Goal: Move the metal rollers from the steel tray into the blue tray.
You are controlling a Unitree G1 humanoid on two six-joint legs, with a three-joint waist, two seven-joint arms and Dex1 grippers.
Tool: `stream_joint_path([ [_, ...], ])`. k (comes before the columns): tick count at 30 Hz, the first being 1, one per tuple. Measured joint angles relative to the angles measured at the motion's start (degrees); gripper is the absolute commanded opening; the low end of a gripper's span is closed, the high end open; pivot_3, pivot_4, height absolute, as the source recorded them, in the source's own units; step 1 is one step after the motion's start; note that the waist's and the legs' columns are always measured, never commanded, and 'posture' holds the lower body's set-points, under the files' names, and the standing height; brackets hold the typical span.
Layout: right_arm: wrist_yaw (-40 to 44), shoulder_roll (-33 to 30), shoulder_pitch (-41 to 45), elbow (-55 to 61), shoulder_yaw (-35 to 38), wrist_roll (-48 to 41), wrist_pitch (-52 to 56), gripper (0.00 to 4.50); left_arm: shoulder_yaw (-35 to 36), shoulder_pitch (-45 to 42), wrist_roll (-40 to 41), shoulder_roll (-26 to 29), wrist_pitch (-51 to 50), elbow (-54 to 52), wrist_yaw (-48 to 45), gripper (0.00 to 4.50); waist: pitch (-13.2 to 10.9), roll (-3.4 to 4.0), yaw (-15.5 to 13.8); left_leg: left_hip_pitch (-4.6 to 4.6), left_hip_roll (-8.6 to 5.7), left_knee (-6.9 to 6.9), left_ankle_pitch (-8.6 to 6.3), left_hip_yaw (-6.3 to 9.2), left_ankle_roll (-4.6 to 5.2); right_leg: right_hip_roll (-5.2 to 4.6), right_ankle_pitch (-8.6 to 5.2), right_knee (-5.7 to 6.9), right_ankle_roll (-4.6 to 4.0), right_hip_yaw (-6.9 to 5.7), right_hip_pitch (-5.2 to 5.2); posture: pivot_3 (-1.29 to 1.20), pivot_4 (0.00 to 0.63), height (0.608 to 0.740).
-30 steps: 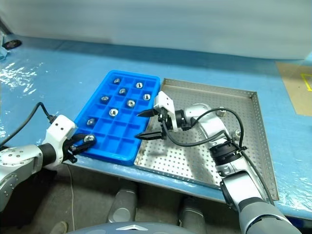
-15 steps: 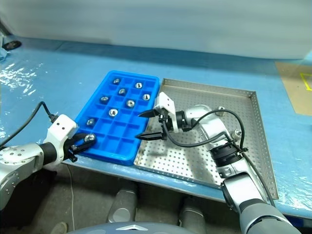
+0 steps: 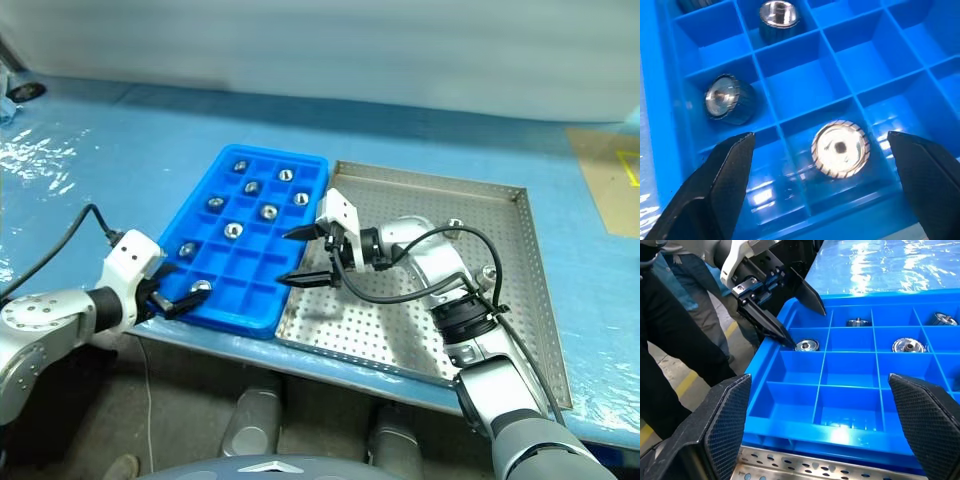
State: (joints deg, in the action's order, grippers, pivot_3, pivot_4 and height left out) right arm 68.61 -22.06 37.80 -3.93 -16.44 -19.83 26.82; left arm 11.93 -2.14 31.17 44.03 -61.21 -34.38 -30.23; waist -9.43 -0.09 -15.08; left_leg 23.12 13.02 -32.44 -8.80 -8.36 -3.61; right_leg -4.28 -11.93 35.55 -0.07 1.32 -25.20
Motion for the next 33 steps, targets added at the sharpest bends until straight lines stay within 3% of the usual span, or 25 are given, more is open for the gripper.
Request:
stream_joint_path([
  [15, -4.9, -0.5, -2.9, 3.9, 2.3, -0.6, 0.5, 4.5, -4.4, -11.5, -0.3, -1.3, 3.8, 9.8, -1.8, 4.47, 0.0, 0.0, 0.8, 0.02, 0.03, -0.05, 0.19, 0.0, -0.28, 0.01, 0.0, 0.13, 0.0, 0.04, -0.03, 0.29, 0.15, 0.74],
  [33, -11.2, -3.5, -8.5, 11.9, 6.2, -1.3, 3.1, 4.5, -14.9, -26.4, -7.0, -6.0, 15.4, 27.0, -8.1, 4.47, 0.0, -0.02, 6.0, 0.02, -0.02, -0.14, 0.23, -0.01, -0.32, 0.01, 0.02, 0.18, 0.01, 0.02, 0.0, 0.09, 0.15, 0.74],
])
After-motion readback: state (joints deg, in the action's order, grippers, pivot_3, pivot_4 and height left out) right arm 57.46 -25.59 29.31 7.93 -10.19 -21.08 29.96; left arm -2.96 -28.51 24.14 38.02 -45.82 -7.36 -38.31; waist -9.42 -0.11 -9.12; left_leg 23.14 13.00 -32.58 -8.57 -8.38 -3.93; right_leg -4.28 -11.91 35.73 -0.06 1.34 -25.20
